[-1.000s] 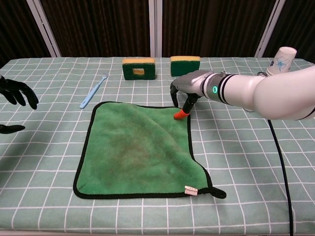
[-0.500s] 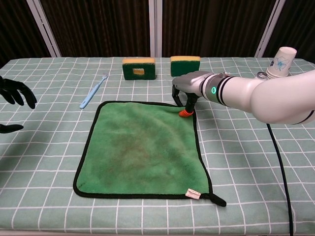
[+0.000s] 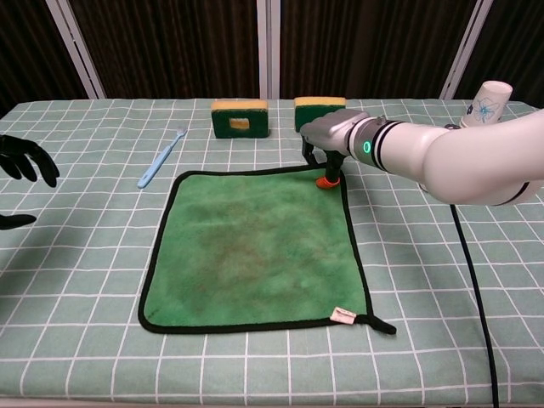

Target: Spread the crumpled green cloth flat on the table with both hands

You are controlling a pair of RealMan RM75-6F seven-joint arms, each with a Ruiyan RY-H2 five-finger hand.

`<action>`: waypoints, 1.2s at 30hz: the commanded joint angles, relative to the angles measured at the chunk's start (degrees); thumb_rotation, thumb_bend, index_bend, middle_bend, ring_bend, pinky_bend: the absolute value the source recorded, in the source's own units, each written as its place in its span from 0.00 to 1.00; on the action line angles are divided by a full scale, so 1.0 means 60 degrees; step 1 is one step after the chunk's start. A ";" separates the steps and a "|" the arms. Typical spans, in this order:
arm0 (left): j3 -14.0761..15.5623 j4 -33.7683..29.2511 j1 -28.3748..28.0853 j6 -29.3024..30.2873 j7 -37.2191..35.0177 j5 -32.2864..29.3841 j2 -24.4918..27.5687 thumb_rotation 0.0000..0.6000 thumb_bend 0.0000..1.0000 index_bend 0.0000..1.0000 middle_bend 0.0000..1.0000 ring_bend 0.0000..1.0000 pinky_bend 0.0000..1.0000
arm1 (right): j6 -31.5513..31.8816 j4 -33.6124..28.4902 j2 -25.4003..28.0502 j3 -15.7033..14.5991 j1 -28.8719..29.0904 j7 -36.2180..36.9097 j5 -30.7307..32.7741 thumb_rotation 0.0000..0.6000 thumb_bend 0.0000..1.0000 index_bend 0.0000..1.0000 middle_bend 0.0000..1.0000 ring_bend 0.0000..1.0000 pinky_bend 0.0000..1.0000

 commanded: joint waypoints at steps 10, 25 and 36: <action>-0.0086 -0.0128 0.0114 0.0255 0.0039 -0.0005 0.0116 1.00 0.28 0.47 0.40 0.36 0.32 | 0.0733 -0.1596 0.1031 0.0273 -0.0375 0.0276 -0.0429 0.61 0.04 0.00 0.00 0.00 0.00; -0.0991 0.0155 0.0632 0.1391 0.0666 -0.1199 0.0374 1.00 0.28 0.47 0.40 0.36 0.32 | 0.4324 -0.7925 0.5973 -0.0378 -0.3489 0.1575 -0.2122 0.64 0.11 0.00 0.00 0.00 0.00; -0.0845 -0.0366 0.1322 0.2736 0.2185 -0.1120 0.0883 1.00 0.27 0.44 0.37 0.34 0.30 | 0.7056 -0.9285 0.7838 -0.1494 -0.6008 0.3472 -0.4451 0.65 0.11 0.00 0.00 0.00 0.00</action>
